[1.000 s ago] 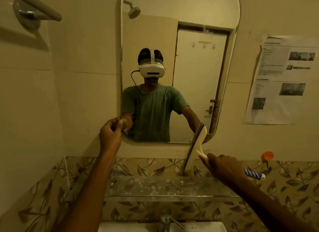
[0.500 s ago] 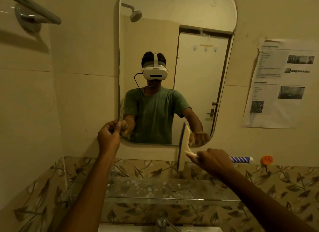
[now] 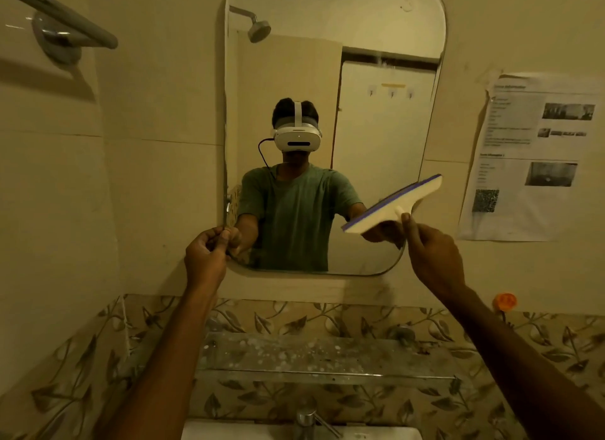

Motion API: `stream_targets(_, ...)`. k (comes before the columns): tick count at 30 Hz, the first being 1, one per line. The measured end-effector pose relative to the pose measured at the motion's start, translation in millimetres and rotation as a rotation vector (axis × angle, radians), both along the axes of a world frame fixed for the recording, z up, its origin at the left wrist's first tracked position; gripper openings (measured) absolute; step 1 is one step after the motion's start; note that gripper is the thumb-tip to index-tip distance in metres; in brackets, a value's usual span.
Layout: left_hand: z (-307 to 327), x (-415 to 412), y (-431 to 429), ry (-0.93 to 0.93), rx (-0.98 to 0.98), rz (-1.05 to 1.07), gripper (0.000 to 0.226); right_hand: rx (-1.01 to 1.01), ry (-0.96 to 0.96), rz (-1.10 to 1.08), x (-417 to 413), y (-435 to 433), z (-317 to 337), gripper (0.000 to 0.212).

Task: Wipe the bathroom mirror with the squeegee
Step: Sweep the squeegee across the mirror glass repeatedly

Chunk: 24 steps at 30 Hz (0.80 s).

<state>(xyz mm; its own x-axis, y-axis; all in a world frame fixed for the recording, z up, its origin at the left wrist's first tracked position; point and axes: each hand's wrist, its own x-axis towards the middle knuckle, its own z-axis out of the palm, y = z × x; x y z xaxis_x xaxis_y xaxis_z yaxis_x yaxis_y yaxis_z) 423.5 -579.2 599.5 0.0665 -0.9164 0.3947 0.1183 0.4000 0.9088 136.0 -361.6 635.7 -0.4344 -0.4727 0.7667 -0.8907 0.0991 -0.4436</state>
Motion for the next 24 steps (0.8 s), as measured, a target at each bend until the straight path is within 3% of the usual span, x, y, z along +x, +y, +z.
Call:
stream_targets(4,-2,0,-2,0.004,-0.004,0.008,0.025,0.048,-0.142,0.071,0,-10,-11,0.064)
stream_targets(8,-2,-1,-4,0.006,-0.004,0.003,0.026,0.061,-0.164,-0.014,-1,-6,-51,0.064)
stream_targets(24,3,1,2,0.004,0.039,-0.005,0.027,0.368,-0.076,-0.209,-10,24,-99,0.07)
